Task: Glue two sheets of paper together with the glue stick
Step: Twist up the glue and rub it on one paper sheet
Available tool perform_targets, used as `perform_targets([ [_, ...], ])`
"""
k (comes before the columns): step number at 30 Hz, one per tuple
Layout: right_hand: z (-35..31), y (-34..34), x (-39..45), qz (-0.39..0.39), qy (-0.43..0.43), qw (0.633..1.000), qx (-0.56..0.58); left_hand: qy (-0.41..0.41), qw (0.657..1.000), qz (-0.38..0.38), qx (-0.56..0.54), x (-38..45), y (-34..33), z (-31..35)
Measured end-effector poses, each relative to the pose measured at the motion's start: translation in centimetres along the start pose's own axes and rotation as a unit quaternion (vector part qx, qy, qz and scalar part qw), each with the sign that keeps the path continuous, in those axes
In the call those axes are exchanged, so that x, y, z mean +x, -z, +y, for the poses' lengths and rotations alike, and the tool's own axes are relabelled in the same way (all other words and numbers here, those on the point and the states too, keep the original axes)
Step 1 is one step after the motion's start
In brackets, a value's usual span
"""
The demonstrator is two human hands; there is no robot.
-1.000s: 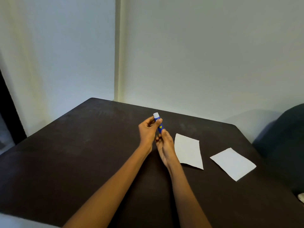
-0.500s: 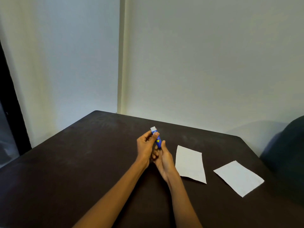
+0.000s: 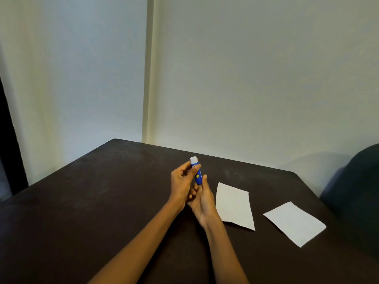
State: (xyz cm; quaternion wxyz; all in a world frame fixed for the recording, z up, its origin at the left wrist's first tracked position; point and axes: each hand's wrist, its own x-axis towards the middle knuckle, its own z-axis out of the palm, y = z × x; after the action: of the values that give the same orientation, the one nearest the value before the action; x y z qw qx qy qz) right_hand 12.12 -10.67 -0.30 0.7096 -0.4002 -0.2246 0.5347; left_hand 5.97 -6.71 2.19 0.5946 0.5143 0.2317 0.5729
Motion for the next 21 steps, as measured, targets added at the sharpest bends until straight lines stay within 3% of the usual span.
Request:
perform_targets([
  [5, 0.1, 0.5, 0.2, -0.050, 0.004, 0.999, 0.007, 0.005, 0.999, 0.037, 0.009, 0.3, 0.8, -0.7],
  [11, 0.1, -0.1, 0.2, 0.024, 0.019, 0.998, -0.064, -0.003, 1.000, -0.005, -0.011, 0.1, 0.7, -0.5],
  [16, 0.5, 0.0, 0.1, -0.010, 0.042, 0.995, -0.086, 0.001, 0.999, 0.034, -0.029, 0.3, 1.7, -0.5],
  [21, 0.2, -0.1, -0.1, 0.037, 0.010, 0.995, -0.093, 0.007, 0.999, 0.006, -0.037, 0.3, 1.6, -0.6],
])
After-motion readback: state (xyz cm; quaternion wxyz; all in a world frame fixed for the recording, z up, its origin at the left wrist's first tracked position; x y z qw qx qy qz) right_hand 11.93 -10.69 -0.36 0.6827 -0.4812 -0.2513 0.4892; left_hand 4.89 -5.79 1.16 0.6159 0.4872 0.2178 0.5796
